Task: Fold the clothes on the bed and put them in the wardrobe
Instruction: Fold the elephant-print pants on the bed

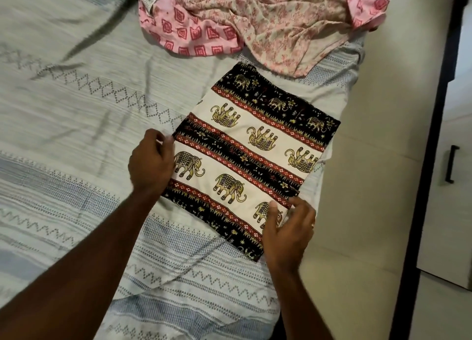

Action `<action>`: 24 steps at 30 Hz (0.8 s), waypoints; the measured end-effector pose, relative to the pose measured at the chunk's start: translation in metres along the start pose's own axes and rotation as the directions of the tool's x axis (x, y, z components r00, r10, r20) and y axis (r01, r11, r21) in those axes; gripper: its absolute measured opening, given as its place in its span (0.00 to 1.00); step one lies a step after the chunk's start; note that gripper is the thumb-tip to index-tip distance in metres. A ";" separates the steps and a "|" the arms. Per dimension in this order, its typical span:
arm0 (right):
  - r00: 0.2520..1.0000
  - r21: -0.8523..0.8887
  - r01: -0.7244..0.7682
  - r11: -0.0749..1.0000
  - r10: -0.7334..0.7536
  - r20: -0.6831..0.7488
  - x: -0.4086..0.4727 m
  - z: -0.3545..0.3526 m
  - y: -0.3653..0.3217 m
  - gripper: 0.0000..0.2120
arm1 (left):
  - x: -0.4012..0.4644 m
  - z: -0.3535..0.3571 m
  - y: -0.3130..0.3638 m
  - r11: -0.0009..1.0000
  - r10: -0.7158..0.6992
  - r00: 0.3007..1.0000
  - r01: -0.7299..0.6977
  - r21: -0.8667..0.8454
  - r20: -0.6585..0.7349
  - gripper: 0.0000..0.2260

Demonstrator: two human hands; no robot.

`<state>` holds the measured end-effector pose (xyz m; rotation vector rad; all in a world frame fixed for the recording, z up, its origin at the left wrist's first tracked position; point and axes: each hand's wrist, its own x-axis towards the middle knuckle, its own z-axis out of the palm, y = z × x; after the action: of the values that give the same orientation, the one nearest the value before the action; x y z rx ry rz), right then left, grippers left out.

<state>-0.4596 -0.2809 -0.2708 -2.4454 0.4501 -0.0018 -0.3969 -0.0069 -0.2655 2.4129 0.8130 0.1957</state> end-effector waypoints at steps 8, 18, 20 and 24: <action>0.831 -0.229 0.437 0.870 -0.293 0.472 -0.053 0.000 0.041 0.39 | -0.035 -0.027 -0.047 0.989 -0.038 0.961 -0.003 0.149 0.274 0.22; 0.814 -0.200 0.514 0.834 -0.402 0.420 -0.044 -0.005 0.032 0.45 | -0.050 -0.033 -0.030 0.960 -0.255 0.932 0.276 -0.048 0.259 0.10; 0.806 -0.166 0.531 0.831 -0.434 0.403 -0.045 -0.012 0.031 0.39 | -0.051 -0.042 -0.028 0.934 -0.329 0.910 0.353 -0.055 0.253 0.07; 0.801 -0.001 0.492 0.871 -0.452 0.392 -0.056 -0.034 0.021 0.32 | -0.051 -0.075 -0.026 0.912 -0.379 0.854 0.409 -0.012 0.356 0.04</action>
<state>-0.5233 -0.2991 -0.2504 -2.5125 -0.3513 0.2876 -0.4747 0.0152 -0.2163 2.0559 1.0796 -0.3428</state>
